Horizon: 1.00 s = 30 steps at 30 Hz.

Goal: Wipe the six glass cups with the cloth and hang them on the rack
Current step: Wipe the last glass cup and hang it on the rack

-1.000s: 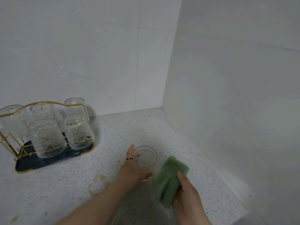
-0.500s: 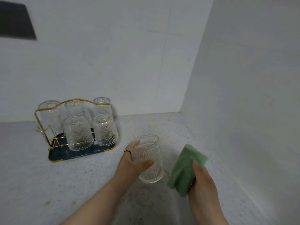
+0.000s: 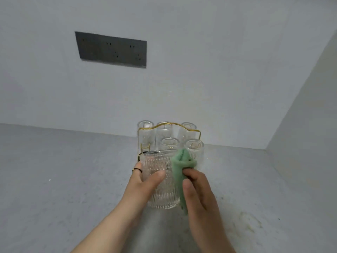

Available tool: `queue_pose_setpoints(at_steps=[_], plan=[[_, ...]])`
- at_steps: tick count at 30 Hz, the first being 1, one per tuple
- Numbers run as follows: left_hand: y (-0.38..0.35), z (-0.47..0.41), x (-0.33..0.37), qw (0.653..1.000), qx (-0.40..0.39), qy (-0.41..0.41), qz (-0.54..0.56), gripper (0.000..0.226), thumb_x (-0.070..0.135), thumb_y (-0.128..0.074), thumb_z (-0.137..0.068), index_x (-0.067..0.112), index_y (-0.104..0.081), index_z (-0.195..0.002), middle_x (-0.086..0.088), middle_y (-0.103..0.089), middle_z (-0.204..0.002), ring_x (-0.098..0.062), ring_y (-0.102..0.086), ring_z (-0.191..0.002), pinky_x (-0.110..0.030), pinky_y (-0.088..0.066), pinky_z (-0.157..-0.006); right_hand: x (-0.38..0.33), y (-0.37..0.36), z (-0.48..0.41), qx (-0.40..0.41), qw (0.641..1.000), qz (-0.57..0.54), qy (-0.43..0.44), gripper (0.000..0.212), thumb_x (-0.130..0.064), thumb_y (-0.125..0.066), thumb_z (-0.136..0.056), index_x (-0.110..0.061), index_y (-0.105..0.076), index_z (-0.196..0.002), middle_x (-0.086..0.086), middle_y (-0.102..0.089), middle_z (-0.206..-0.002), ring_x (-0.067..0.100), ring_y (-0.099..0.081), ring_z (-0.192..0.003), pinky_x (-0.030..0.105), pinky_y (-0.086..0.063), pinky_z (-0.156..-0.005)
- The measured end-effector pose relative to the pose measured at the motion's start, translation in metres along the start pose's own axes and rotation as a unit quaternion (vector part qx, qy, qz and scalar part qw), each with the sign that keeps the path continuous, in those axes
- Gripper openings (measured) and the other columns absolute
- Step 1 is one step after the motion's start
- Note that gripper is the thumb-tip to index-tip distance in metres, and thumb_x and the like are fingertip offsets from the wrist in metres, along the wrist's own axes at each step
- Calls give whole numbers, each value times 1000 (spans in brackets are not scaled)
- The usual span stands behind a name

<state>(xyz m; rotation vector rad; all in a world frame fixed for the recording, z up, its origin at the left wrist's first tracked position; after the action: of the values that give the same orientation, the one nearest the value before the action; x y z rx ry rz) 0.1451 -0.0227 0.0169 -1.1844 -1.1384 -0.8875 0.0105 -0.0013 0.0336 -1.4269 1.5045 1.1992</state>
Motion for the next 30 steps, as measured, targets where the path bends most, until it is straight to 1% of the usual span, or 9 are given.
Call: queue_pose_setpoints(at_steps=[2,5,10,14,17,21,25,28,30], plan=[[24,1,5,1000,3,9,5,96,50,-74,-39,11,-49,-123,-11,-64,-115,-27,-61,-105,-45,-49,-90,0,-25,0,-6,998,13,63,39,-65,-51,-65,-34,-61,-86,-38,-58,-107,-20,-50,-99,-1,-38,-77],[49,2,11,1000,-18,5,15,78,48,-64,-41,8,-58,-107,-3,-74,-84,-18,-70,-78,-28,-55,-64,5,-53,-4,30,984,90,147,37,-68,-49,-72,-41,-54,-97,-31,-48,-121,-2,-54,-105,9,-42,-85],[76,4,25,998,-59,-26,22,75,46,-64,-47,3,-60,-108,-10,-74,-90,-23,-70,-83,-26,-56,-65,-5,-98,-10,55,979,-9,195,30,-60,-48,-80,-51,-41,-108,-29,-48,-114,-2,-51,-103,8,-40,-85],[95,-5,36,997,-64,-42,10,77,43,-65,-45,0,-59,-109,-13,-73,-92,-25,-70,-82,-26,-54,-61,-7,-126,-9,34,984,-6,173,48,-71,-32,-80,-67,-17,-125,-44,-22,-137,-12,-25,-131,4,-23,-103],[99,-14,41,996,-74,-48,-7,70,40,-66,-41,2,-60,-99,-4,-74,-74,-16,-70,-68,-22,-52,-53,-9,-132,-16,34,991,-64,115,51,-68,-42,-75,-65,-26,-124,-43,-27,-136,-14,-28,-129,4,-27,-101],[103,-20,46,994,-94,-50,-32,63,35,-70,-38,13,-60,-97,1,-74,-80,-12,-70,-77,-25,-56,-63,-7,-132,-35,-19,964,-245,-101,41,-50,-50,-79,-30,-60,-113,-2,-68,-111,13,-64,-102,38,-52,-90],[102,-28,49,992,-92,-71,-58,64,50,-67,-36,26,-60,-95,7,-74,-82,-11,-69,-83,-20,-52,-65,-5,-129,-48,-34,929,-317,-190,52,-41,-31,-91,-22,-76,-73,1,-75,-74,14,-71,-69,28,-57,-56],[104,-39,47,992,-21,-82,-93,79,61,-76,-42,29,-51,-109,10,-61,-96,-11,-60,-88,-14,-47,-66,0,-131,-53,-5,948,-265,-177,41,-55,-39,-86,-30,-64,-107,-1,-73,-99,17,-68,-93,43,-54,-83],[106,-41,46,992,38,-86,-82,59,43,-72,-69,28,-41,-116,9,-51,-92,-6,-56,-76,-6,-46,-55,-3,-133,-52,5,973,-179,-148,61,-66,-42,-69,-35,-49,-122,-2,-61,-122,21,-59,-111,53,-45,-96]])
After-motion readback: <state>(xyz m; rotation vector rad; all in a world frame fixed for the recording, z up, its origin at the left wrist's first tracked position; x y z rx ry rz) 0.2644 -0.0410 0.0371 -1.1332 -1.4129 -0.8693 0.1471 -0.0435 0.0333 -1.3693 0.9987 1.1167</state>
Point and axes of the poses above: each hand's wrist, its own z-axis away from the middle knuckle, its own y-axis out of the back of the hand, x = y × z, the point moved 2 cm from there along -z, towards the middle knuckle
